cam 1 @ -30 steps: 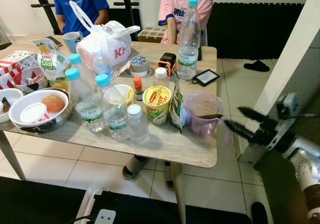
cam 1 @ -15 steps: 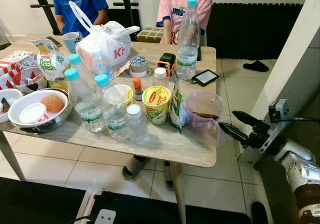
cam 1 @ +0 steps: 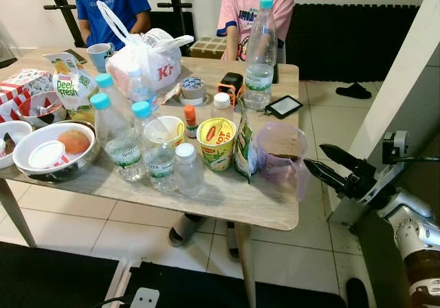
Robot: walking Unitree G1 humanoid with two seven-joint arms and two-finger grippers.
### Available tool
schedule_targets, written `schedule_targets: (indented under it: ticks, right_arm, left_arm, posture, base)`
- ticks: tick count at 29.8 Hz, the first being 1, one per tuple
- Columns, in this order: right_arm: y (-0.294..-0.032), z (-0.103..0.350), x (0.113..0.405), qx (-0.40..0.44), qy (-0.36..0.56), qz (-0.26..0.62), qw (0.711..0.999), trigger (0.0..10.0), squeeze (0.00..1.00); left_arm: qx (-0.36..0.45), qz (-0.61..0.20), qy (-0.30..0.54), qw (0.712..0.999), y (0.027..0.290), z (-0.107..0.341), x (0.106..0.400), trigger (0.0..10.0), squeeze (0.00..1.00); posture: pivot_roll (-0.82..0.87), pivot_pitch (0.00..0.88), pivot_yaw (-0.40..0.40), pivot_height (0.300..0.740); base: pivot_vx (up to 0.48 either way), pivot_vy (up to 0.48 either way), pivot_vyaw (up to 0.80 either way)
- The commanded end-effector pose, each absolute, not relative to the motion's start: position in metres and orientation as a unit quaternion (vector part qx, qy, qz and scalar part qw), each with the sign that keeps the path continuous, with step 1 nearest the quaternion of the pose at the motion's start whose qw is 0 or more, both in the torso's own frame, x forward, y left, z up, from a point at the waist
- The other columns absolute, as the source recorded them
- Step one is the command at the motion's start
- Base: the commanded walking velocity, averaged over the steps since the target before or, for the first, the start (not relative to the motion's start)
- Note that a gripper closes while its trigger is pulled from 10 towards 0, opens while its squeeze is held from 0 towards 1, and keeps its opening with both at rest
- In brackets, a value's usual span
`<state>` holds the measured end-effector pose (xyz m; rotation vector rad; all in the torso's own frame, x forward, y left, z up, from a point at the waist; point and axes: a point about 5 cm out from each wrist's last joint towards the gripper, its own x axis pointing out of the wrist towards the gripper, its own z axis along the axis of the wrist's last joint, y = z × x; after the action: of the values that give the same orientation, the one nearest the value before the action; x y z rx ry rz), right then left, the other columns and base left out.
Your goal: Restocking fridge
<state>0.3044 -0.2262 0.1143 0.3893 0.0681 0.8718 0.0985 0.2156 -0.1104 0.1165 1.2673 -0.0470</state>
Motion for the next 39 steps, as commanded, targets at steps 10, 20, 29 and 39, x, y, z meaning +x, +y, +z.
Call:
schedule_targets:
  ticks: [10, 20, 29, 39]
  right_arm:
    - [-0.216, 0.100, 0.299, 0.200, 0.068, 0.433, 0.876, 10.0, 0.00]
    - [-0.209, 0.097, 0.300, 0.205, 0.073, 0.433, 0.875, 10.0, 0.00]
    - [-0.201, 0.089, 0.302, 0.189, 0.092, 0.426, 0.880, 10.0, 0.00]
    - [-0.198, 0.090, 0.310, 0.169, 0.074, 0.395, 0.900, 10.0, 0.00]
  left_arm:
    - [0.046, -0.023, 0.595, 0.802, 0.212, -0.112, 0.096, 10.0, 0.00]
    - [0.045, -0.022, 0.595, 0.802, 0.212, -0.112, 0.096, 10.0, 0.00]
    - [0.045, -0.022, 0.595, 0.802, 0.212, -0.112, 0.095, 10.0, 0.00]
    - [0.046, -0.021, 0.594, 0.803, 0.212, -0.112, 0.095, 10.0, 0.00]
  posture:
    - [-0.03, 0.000, 0.004, 0.740]
    - [-0.03, 0.000, 0.004, 0.740]
    - [-0.02, 0.000, -0.005, 0.740]
    - [-0.02, 0.000, 0.000, 0.740]
  base:
    - [0.000, 0.000, 0.00]
    - [0.000, 0.000, 0.00]
    - [0.000, 0.000, 0.00]
    - [0.000, 0.000, 0.00]
